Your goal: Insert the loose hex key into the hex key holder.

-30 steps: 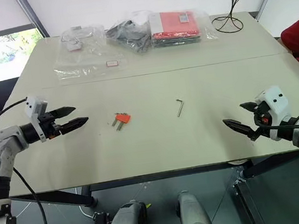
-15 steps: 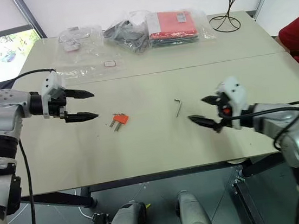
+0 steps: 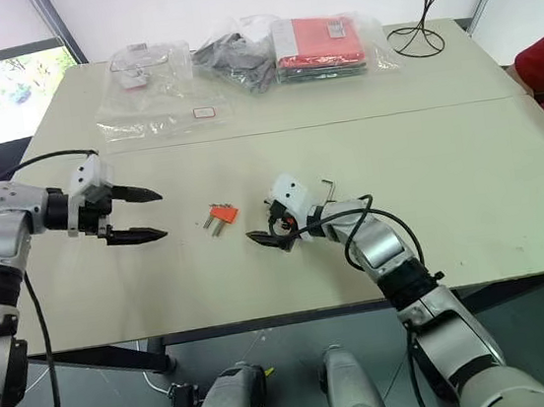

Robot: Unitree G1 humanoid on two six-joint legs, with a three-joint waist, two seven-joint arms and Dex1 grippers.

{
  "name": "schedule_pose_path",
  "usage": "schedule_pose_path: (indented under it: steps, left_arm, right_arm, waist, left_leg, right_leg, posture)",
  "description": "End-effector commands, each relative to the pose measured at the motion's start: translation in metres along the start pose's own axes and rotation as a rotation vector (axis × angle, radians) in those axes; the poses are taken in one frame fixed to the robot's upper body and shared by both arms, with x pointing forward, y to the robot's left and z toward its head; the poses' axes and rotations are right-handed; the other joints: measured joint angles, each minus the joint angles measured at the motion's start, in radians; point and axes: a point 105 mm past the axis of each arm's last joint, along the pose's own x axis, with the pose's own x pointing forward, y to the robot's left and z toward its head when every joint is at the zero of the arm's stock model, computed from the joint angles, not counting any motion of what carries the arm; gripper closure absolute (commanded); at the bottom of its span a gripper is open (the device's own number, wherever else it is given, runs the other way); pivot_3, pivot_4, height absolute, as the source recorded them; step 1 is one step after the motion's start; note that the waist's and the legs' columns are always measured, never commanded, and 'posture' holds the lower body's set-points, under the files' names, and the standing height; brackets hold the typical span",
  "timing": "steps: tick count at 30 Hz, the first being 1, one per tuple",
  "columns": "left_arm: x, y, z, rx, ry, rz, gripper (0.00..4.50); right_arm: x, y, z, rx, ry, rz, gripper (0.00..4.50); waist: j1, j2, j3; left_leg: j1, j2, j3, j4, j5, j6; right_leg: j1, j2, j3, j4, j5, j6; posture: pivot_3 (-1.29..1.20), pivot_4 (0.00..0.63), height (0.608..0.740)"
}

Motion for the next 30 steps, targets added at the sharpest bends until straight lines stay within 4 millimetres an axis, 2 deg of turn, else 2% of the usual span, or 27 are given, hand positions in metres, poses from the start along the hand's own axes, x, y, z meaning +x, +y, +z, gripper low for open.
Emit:
schedule_pose_path:
  steps: [1,7,17,30]
  left_arm:
    - [-0.007,-0.002,0.012,0.033,-0.032,0.032,0.02]
    - [-0.007,-0.010,0.005,0.011,-0.033,0.051,0.02]
    - [-0.003,-0.013,0.004,-0.007,-0.045,0.071,0.02]
    - [0.003,-0.013,0.001,-0.012,-0.044,0.071,0.02]
  right_arm:
    - [0.015,-0.005,0.009,-0.046,-0.029,-0.012,0.00]
    - [0.030,-0.002,0.012,-0.049,-0.045,0.007,0.00]
    - [0.047,0.008,0.008,-0.049,-0.037,0.022,0.00]
    - [0.057,0.021,0.022,-0.067,-0.053,0.083,0.00]
  waist:
    - [-0.001,0.000,0.000]
    - [-0.004,0.000,0.000]
    - [-0.028,0.000,0.000]
    - [-0.045,0.000,0.000]
  left_leg:
    - [0.000,0.000,0.000,0.000,0.000,0.000]
    - [0.001,0.000,0.000,0.002,0.000,0.000]
    - [0.007,0.000,0.000,0.007,0.000,0.000]
    - [0.011,0.001,0.000,0.006,0.000,0.000]
  right_leg:
    - [0.000,0.000,0.000,0.000,0.000,0.000]
    - [-0.001,0.001,0.000,0.004,0.000,-0.001]
    - [0.001,0.002,0.001,0.015,0.000,-0.002]
    - [0.004,0.003,0.001,0.016,0.000,-0.004]
  posture:
    - [0.00,0.150,0.740]
    - [0.00,0.150,0.740]
    - [0.00,0.150,0.740]
    - [0.00,0.150,0.740]
